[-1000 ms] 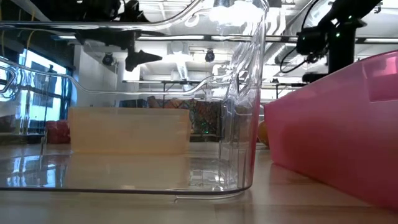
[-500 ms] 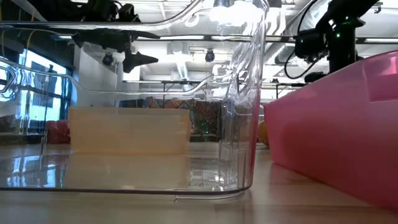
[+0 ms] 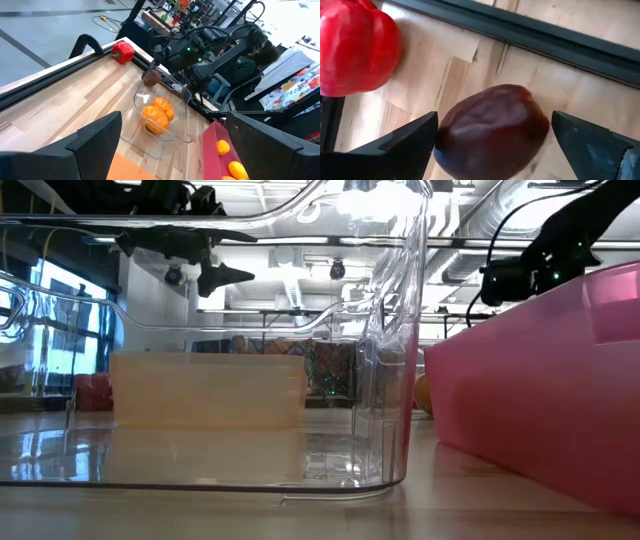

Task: Sort produce into baskets
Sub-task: Put the top right apple into the orange bin

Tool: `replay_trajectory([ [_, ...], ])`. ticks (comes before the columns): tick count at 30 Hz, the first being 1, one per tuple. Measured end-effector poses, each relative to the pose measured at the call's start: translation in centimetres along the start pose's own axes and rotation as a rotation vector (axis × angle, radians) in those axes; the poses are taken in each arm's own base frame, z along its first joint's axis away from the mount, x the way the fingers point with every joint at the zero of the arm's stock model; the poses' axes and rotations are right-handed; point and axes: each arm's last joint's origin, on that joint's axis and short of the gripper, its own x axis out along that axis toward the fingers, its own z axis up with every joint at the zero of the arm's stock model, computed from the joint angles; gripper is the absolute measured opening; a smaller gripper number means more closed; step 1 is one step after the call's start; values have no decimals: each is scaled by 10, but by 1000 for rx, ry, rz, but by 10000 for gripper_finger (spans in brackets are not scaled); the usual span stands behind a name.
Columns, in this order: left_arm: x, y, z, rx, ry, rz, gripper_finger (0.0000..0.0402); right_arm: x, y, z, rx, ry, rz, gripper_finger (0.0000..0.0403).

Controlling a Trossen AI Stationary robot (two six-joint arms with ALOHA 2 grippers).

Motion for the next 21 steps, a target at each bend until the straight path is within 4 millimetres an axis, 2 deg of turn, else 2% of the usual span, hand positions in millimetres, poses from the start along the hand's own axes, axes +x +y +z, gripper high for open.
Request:
replay_trajectory([
  [4,0,0,0,-7,0,-1,346,7,-3,-2,-24,28,19,379],
  [15,0,0,0,-20,0,0,346,7,-5,0,-35,-12,11,372],
  [18,0,0,0,-40,-1,-2,346,7,-7,1,-39,-18,-15,339],
  [21,0,-3,3,-37,-15,-50,346,7,-7,1,-67,-15,-10,273],
])
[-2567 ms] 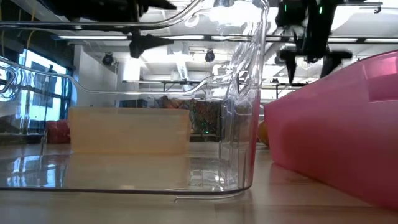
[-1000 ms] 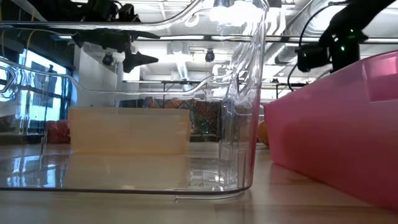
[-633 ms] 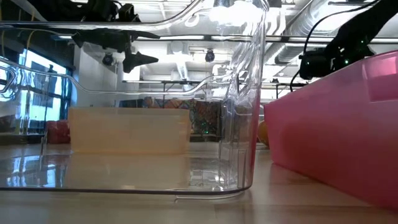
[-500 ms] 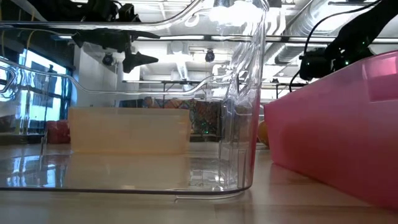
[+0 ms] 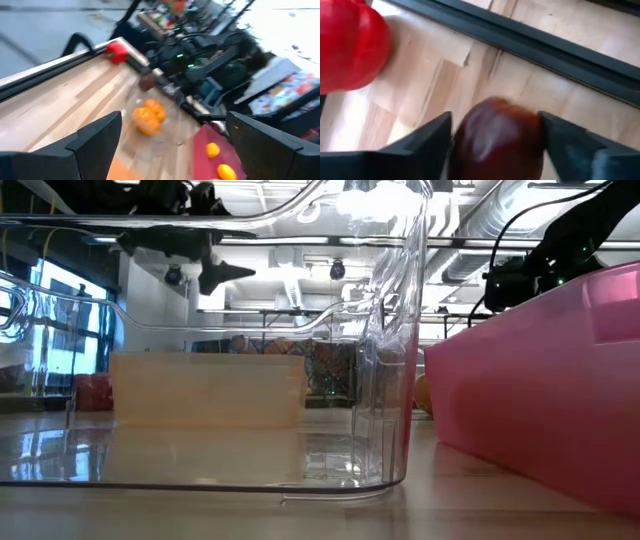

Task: Sort produce into baskets
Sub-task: Put the top right apple into the orange bin

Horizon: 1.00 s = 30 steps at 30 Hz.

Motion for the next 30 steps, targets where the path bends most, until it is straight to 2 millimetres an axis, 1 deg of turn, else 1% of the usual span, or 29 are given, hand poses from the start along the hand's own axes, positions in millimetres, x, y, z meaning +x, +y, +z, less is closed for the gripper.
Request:
replay_trajectory([
  [4,-3,-3,9,15,-54,-64,346,-4,4,1,-26,-13,62,162],
  [6,-5,-3,13,20,-83,-73,346,-11,7,5,-33,-53,117,126],
  [12,-9,-1,18,12,-119,-68,346,-48,18,21,-46,-216,339,122],
  [15,-9,-1,18,11,-121,-63,346,-67,25,27,-91,-224,462,122],
  [18,-9,-1,18,12,-138,-49,346,-86,40,24,-206,-179,669,122],
  [20,-9,-3,22,20,-176,-59,346,-97,50,17,-301,-132,819,122],
  [23,-12,-9,31,65,-275,-74,346,-111,63,-1,-444,-31,1040,122],
  [26,-15,-13,39,143,-401,-43,346,-119,67,-29,-599,109,1195,122],
  [28,-17,-13,43,169,-483,15,346,-120,66,-51,-672,190,1240,122],
  [30,-18,-12,44,139,-536,61,346,-118,63,-74,-738,254,1265,122],
])
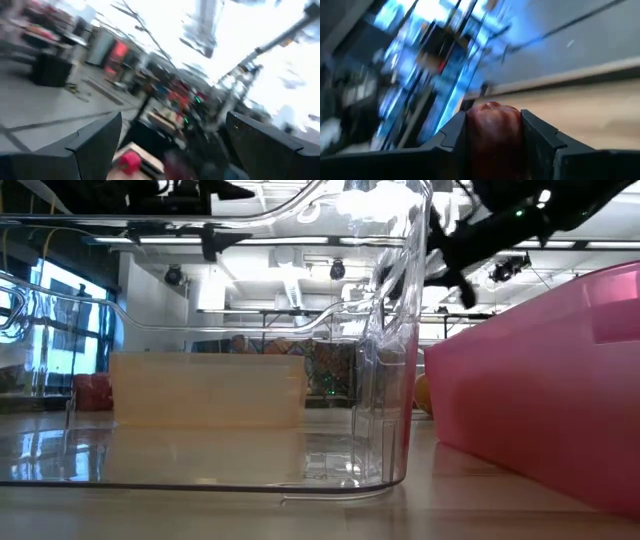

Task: Sort produce into baskets
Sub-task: Put the top right apple into the orange bin

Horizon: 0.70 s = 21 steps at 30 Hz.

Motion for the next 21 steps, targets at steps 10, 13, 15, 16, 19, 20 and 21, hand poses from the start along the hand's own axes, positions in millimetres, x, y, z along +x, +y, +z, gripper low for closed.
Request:
replay_trajectory([
  [10,6,-19,-13,-262,129,-151,346,46,15,-92,-18,250,294,144],
  [13,10,-35,-24,-223,211,-270,346,56,26,-108,-28,285,319,145],
  [15,11,-48,-30,-198,261,-356,346,64,38,-116,-60,297,342,146],
  [16,10,-54,-32,-194,282,-398,346,68,46,-120,-83,302,355,146],
  [19,4,-71,-31,-195,317,-502,346,79,66,-130,-173,330,361,148],
  [20,1,-76,-29,-189,319,-534,346,83,72,-133,-202,346,350,148],
  [21,-3,-82,-25,-180,316,-569,346,87,78,-135,-224,364,335,148],
])
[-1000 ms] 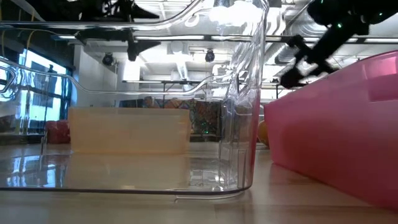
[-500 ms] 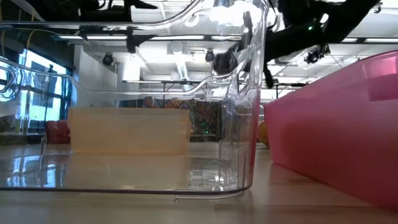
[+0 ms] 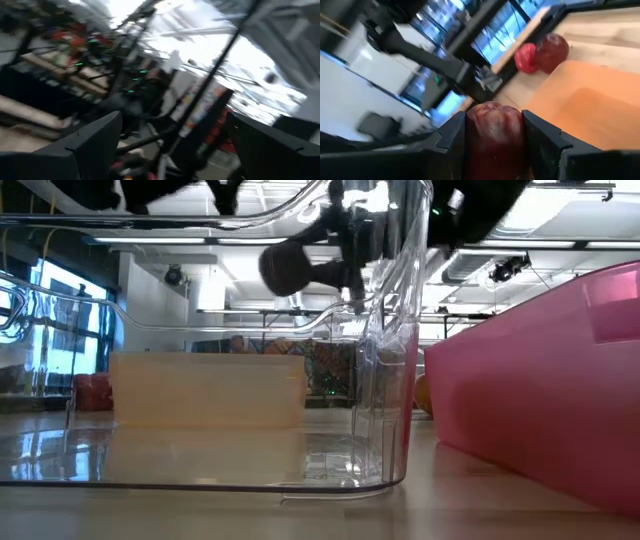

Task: Sort produce into baskets
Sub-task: Put the top right apple into the orange bin, then put the top apple into the orange bin

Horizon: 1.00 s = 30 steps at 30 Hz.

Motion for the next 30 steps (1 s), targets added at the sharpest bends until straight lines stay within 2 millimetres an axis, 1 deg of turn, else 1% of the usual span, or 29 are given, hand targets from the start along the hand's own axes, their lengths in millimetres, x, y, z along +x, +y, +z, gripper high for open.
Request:
replay_trajectory([
  [2,-5,-17,4,32,6,-65,346,10,7,2,-39,46,-37,148],
  [5,-18,-42,10,80,7,-132,346,22,16,7,-120,117,-100,149],
  [8,-32,-62,12,98,-4,-125,346,29,22,13,-192,187,-159,157],
  [11,-43,-72,8,100,1,-62,346,33,28,20,-253,234,-193,186],
  [15,-54,-76,3,103,-6,59,346,33,37,29,-301,267,-216,242],
  [18,-57,-79,3,124,-39,106,346,32,46,38,-312,268,-219,278],
  [20,-58,-80,5,138,-80,126,346,32,53,44,-325,265,-209,296],
  [23,-58,-80,8,127,-136,156,346,27,65,56,-408,286,-187,308],
  [25,-59,-79,8,117,-155,186,346,18,75,67,-469,292,-191,309],
  [27,-57,-76,8,69,-183,225,346,4,83,79,-516,301,-216,309],
  [30,-53,-64,-1,-19,-216,313,346,-20,88,91,-567,302,-273,309],
])
